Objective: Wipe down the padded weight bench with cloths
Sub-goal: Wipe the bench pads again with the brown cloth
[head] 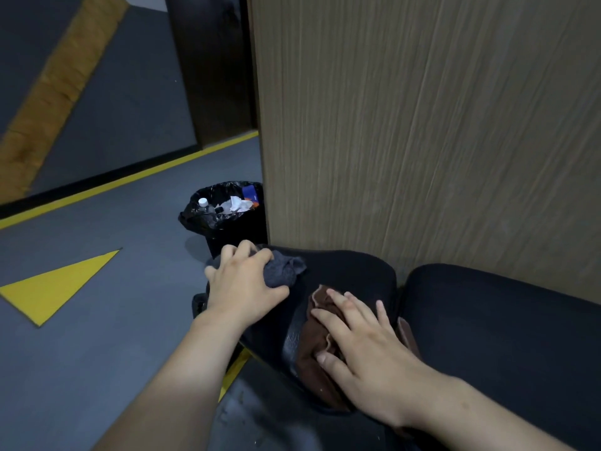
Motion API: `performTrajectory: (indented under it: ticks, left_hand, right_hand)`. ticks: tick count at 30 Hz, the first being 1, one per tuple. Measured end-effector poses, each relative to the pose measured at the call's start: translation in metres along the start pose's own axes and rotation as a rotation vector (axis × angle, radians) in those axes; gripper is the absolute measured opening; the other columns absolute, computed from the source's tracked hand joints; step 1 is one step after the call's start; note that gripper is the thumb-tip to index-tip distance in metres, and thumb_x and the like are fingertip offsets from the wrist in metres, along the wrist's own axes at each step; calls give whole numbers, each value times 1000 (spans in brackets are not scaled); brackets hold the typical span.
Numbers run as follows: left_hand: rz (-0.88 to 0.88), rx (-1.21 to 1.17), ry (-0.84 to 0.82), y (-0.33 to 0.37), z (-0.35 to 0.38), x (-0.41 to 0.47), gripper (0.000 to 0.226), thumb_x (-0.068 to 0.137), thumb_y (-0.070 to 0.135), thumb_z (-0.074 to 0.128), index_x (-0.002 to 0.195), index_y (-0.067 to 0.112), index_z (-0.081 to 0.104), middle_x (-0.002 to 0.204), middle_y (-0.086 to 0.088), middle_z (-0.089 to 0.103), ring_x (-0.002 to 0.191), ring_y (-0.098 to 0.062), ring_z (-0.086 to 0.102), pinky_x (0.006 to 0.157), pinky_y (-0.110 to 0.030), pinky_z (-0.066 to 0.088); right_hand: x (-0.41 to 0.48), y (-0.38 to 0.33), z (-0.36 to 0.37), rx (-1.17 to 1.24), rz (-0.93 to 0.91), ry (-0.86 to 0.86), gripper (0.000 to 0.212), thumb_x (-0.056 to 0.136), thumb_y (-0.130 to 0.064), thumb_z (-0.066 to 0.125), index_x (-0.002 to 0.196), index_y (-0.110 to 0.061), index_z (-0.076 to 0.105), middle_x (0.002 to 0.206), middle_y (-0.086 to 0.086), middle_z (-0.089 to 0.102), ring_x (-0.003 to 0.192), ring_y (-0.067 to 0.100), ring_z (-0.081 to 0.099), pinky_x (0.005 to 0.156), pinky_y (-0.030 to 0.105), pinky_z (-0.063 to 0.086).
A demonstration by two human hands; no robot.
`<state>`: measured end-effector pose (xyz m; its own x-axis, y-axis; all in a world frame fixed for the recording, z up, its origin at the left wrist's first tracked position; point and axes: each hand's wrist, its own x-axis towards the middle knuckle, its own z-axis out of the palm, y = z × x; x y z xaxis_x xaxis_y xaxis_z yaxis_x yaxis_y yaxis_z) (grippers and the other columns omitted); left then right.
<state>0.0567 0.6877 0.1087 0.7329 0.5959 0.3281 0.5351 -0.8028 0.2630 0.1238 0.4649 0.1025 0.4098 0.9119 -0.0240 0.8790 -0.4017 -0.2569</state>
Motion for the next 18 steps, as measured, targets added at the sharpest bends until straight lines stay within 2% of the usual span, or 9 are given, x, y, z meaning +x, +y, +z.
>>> performTrajectory:
  ticks: [4,8,10,13,15,18]
  left_hand:
    - [-4,10,-49,-2,1,-1,60,72,76,58,119,38,54,116,10,39,118,-20,32,88,-46,36]
    - [0,11,-94,-3,-1,-2,63,71,77,52,121,40,51,120,10,37,121,-19,29,90,-46,35]
    - [11,1,-124,-6,-3,0,59,69,72,50,120,42,50,119,12,35,119,-18,29,89,-45,34]
    - [43,-43,-134,-13,-5,3,44,70,64,59,110,44,54,111,18,39,112,-15,29,82,-41,31]
    - [45,-108,-115,-18,-7,5,35,70,57,67,101,45,56,105,20,42,106,-12,30,78,-39,29]
    - [31,-185,-84,-25,-9,8,34,68,48,75,97,45,57,104,20,45,103,-10,30,77,-37,27]
  right_hand:
    - [22,7,-3,-55,145,43,63,98,-58,33,155,-38,11,166,-6,-5,152,24,-9,119,59,-6]
    - [70,42,-16,1,327,89,64,97,-57,38,154,-32,22,166,0,9,151,29,8,118,61,6]
    - [91,65,-23,46,392,99,65,95,-57,40,153,-30,26,164,2,15,149,30,16,119,57,14]
    - [110,84,-26,86,397,126,65,94,-55,43,152,-27,32,163,5,23,146,32,25,118,47,23]
    - [111,86,-25,79,367,140,65,94,-54,45,152,-27,34,163,5,23,146,30,26,119,42,22]
    - [102,75,-24,59,293,139,67,93,-57,48,152,-28,34,164,4,20,148,27,23,120,36,18]
